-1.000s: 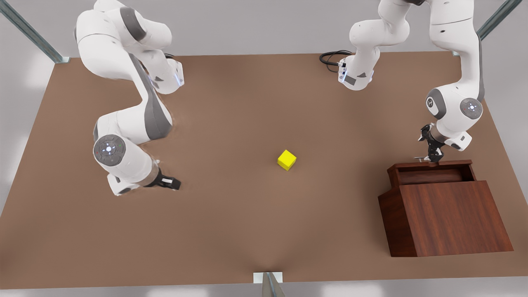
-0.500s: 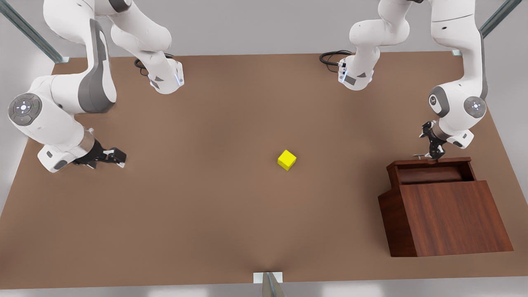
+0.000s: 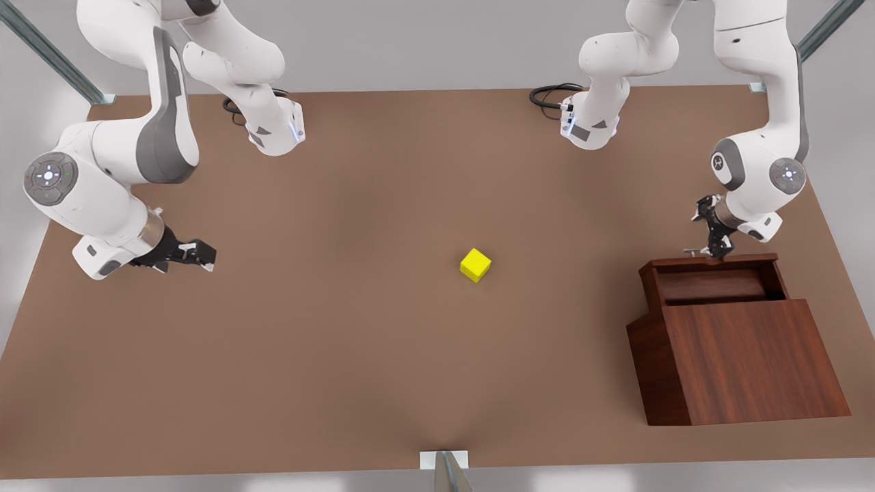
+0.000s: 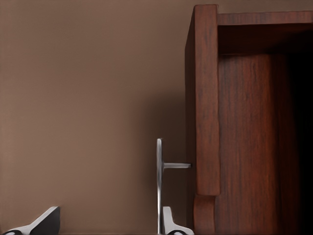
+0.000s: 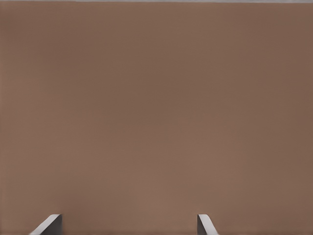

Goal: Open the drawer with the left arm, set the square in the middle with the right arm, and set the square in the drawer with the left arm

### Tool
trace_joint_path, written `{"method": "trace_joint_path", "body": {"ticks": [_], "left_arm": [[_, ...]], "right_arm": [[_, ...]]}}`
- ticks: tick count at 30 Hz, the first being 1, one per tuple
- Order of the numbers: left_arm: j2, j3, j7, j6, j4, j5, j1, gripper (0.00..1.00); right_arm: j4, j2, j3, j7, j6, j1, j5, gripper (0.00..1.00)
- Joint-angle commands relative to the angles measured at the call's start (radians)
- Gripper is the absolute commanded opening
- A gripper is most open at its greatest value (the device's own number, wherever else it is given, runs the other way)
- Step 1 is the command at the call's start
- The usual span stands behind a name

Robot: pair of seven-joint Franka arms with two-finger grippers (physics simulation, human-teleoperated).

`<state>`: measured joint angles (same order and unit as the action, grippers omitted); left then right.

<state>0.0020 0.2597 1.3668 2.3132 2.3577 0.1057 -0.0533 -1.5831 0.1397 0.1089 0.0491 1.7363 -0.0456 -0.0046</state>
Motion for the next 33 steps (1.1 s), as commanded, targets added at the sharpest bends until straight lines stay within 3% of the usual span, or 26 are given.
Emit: {"method": "trace_joint_path", "body": {"ticks": [1, 10, 11, 13, 14, 15, 17, 18, 20, 24, 28, 33], "left_arm": [[0.000, 0.000, 0.000, -0.003, 0.000, 0.000, 0.004, 1.00], [-0.059, -0.013, 0.035, -0.121, -0.044, -0.015, 0.033, 1.00], [-0.073, -0.086, 0.135, -0.334, -0.188, -0.053, 0.063, 1.00], [-0.063, -0.212, 0.218, -0.535, -0.427, -0.115, 0.064, 1.00], [-0.050, -0.227, 0.187, -0.552, -0.500, -0.165, 0.070, 1.00], [-0.016, -0.371, -0.093, -0.555, -0.574, -0.152, 0.082, 1.00], [0.156, -0.643, -0.592, -0.571, -0.779, -0.073, 0.084, 0.99], [0.286, -0.724, -0.895, -0.649, -0.894, -0.077, 0.095, 0.99], [0.440, -0.781, -1.075, -0.543, -0.988, -0.015, 0.208, 1.00], [0.576, -0.772, -1.089, -0.356, -0.982, 0.080, 0.317, 1.00], [0.572, -0.732, -1.206, -0.140, -0.730, 0.080, 0.328, 1.00], [0.570, -0.715, -1.218, -0.075, -0.620, 0.080, 0.337, 1.00]], "right_arm": [[0.000, 0.000, 0.000, 0.000, 0.000, 0.000, 0.000, 1.00], [-0.002, 0.001, 0.000, -0.006, -0.001, -0.002, 0.000, 1.00], [-0.002, 0.001, 0.000, -0.006, -0.001, -0.002, 0.000, 1.00], [-0.002, 0.001, 0.000, -0.006, 0.000, -0.002, 0.000, 1.00], [-0.002, 0.001, 0.000, -0.006, 0.000, -0.002, 0.002, 1.00], [-0.002, 0.001, 0.000, -0.003, 0.000, -0.002, 0.002, 1.00], [0.000, 0.001, 0.000, -0.003, 0.000, -0.002, 0.002, 1.00], [0.000, 0.001, 0.000, -0.003, 0.000, -0.002, 0.002, 1.00], [0.000, 0.001, 0.000, -0.003, -0.001, -0.002, 0.002, 1.00], [0.000, 0.001, 0.000, -0.003, 0.000, -0.002, 0.003, 1.00], [0.002, 0.001, 0.000, 0.000, 0.000, 0.000, 0.003, 1.00], [0.003, 0.000, 0.000, 0.000, -0.001, -0.002, 0.017, 1.00]]}}
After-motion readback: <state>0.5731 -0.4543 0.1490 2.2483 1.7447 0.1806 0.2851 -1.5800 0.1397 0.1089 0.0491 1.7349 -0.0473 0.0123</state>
